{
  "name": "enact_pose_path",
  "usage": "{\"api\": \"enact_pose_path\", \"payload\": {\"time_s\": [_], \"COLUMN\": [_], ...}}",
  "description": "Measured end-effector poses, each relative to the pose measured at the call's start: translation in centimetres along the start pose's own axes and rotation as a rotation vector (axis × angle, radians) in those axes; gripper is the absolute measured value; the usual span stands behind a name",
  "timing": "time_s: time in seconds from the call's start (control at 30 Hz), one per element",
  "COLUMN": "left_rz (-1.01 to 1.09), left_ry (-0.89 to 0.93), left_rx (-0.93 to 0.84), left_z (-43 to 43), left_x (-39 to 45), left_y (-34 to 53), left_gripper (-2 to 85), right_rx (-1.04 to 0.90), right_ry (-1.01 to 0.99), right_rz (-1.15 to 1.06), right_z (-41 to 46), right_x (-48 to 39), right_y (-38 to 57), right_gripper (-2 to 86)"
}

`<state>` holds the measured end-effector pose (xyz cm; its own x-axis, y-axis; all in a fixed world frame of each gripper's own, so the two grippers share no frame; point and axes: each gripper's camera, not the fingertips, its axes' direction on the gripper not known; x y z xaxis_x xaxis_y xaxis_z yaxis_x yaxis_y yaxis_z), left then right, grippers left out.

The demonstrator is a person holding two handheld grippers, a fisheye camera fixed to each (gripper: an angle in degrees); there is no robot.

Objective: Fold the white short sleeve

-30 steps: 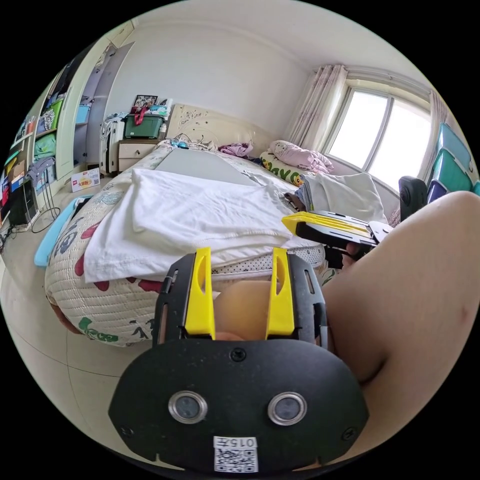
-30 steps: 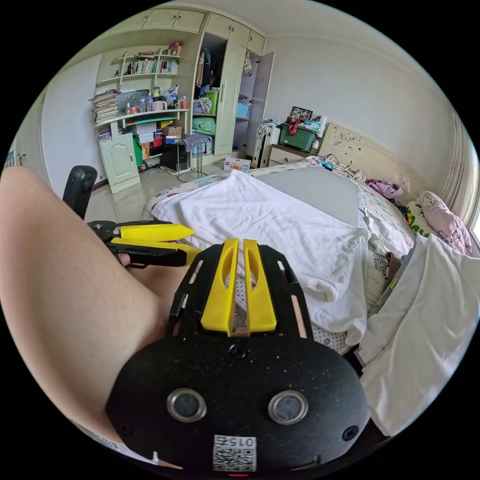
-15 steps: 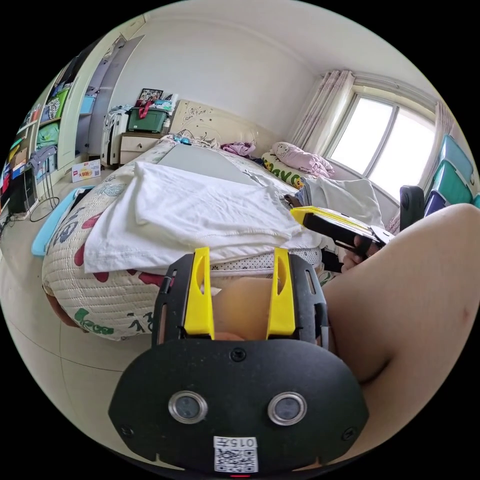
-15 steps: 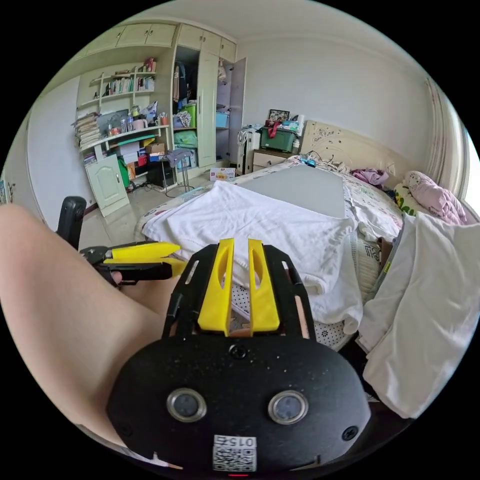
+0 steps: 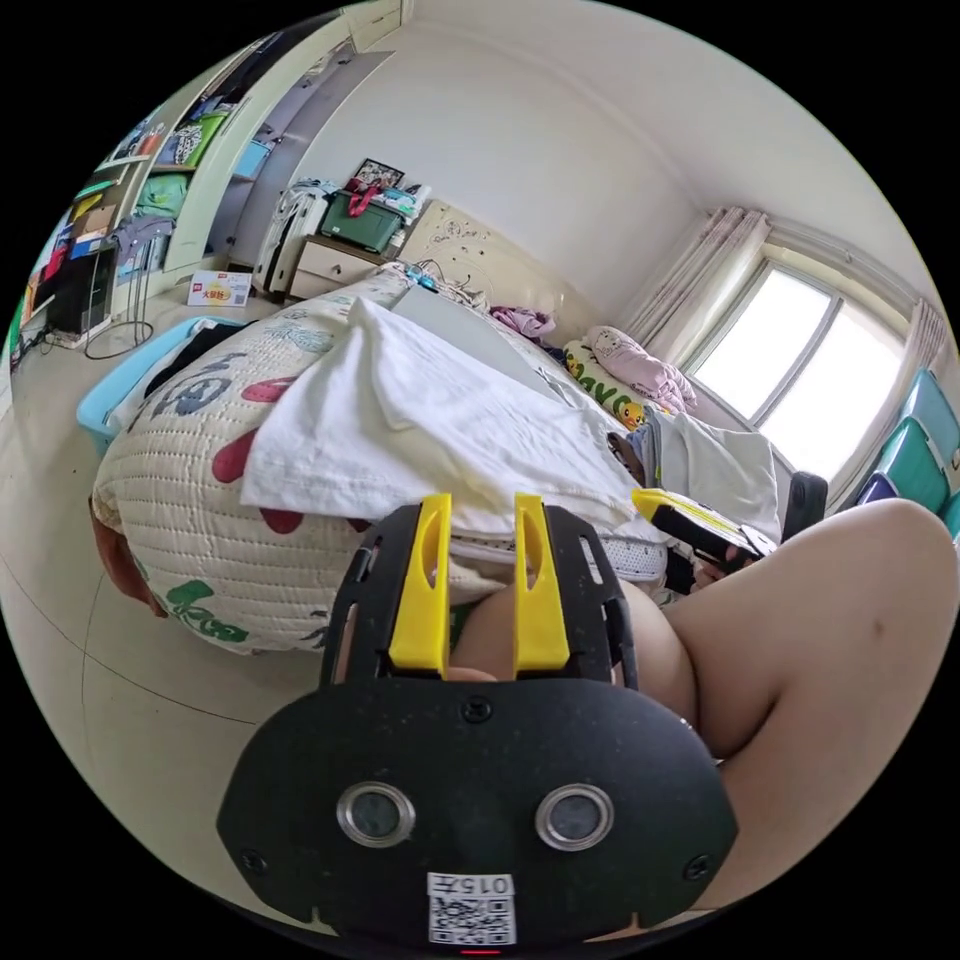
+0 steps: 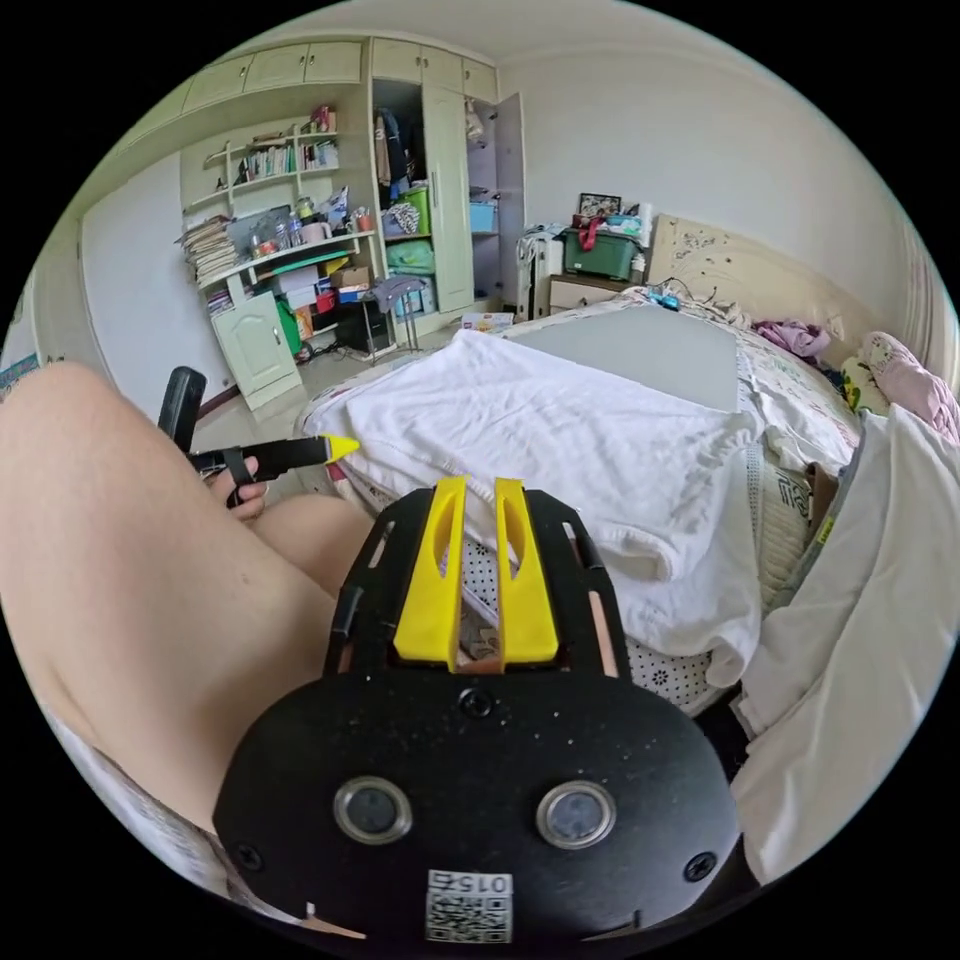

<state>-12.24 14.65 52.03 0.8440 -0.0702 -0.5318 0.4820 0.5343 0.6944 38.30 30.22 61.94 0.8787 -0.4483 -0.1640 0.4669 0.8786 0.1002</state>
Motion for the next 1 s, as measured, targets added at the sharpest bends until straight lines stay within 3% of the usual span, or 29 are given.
{"api": "enact_pose_path", "payload": {"time_s": [0.27, 0.4, 0.77, 1.0], "left_rz": [0.033, 0.005, 0.02, 0.03], "left_ry": [0.068, 0.074, 0.147, 0.124], "left_rx": [0.002, 0.015, 0.03, 0.007], "left_z": [0.3, 0.6, -0.4, 0.1], "left_x": [-0.7, -2.3, -2.2, -1.7], "left_y": [-0.7, -0.5, -0.4, 0.3], "left_gripper": [10.6, 6.2, 1.2, 0.8], "right_rx": [-0.133, -0.223, -0.219, -0.28], "right_ry": [-0.052, 0.069, 0.158, 0.195], "right_rz": [-0.191, -0.312, -0.316, -0.37], "right_z": [1.8, 3.2, 3.4, 4.1], "right_x": [-0.8, -2.1, -2.6, -3.3], "right_y": [-0.5, -0.5, -1.5, -2.4], "right_gripper": [7.4, 6.9, 7.1, 0.0]}}
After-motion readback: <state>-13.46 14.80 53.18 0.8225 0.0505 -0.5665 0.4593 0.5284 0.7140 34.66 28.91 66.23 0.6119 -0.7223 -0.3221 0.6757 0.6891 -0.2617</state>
